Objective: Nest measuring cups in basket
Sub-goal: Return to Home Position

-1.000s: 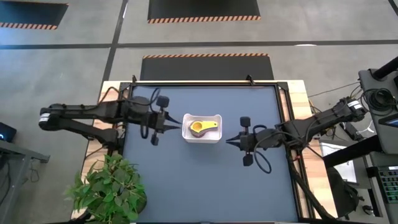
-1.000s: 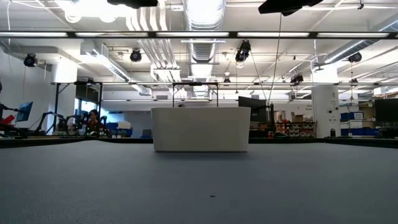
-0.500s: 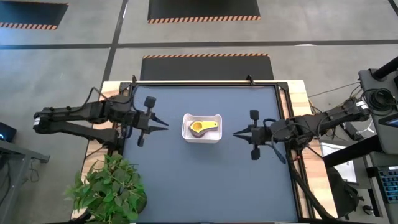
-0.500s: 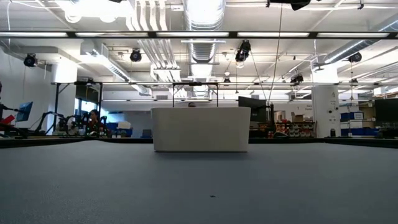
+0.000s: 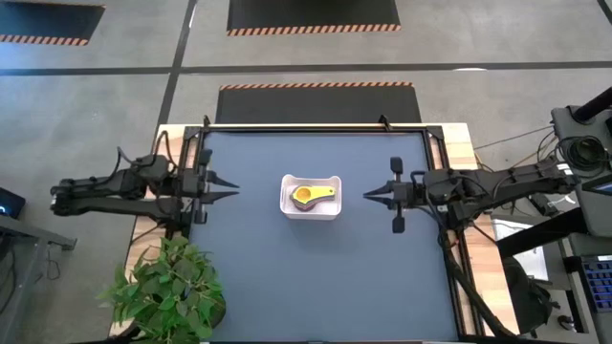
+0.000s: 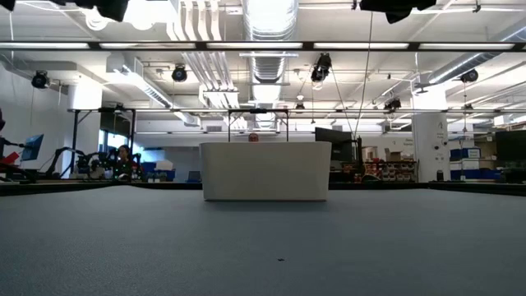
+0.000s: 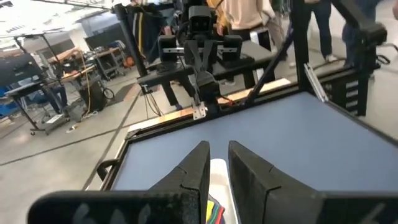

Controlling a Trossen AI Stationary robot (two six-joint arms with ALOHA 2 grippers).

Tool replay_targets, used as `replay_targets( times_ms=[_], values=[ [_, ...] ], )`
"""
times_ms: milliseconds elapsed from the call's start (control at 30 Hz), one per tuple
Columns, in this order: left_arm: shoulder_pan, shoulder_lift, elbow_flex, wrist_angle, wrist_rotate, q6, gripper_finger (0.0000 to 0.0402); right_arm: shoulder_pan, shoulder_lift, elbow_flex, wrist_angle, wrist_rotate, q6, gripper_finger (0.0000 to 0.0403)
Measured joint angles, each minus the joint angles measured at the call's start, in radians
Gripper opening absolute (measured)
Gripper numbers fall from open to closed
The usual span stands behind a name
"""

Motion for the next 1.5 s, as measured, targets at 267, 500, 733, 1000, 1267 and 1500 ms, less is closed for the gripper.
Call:
replay_targets(
  times_ms=[267, 500, 733, 1000, 1267, 1500],
  values=[
    [0.0, -0.182, -0.087, -0.004, -0.003, -0.049, 0.004, -0.04, -0.047, -0.012, -0.007, -0.063, -0.024, 0.0008],
    [0.0, -0.308, -0.155, -0.016, -0.033, -0.081, 0.004, -0.056, -0.167, -0.068, -0.005, -0.065, -0.031, 0.0008],
    [0.0, -0.407, -0.209, -0.044, -0.059, -0.165, 0.004, -0.059, -0.314, -0.165, -0.006, -0.064, -0.017, 0.0008],
    [0.0, -0.471, -0.262, -0.052, -0.111, -0.216, 0.004, -0.059, -0.468, -0.248, -0.001, -0.057, 0.022, 0.0008],
    [0.0, -0.47, -0.32, -0.006, -0.111, -0.222, 0.004, -0.059, -0.621, -0.31, 0.008, -0.055, 0.031, 0.0008],
    [0.0, -0.471, -0.369, 0.021, -0.11, -0.226, 0.004, -0.059, -0.729, -0.364, 0.012, -0.055, 0.029, 0.0008]
  ],
)
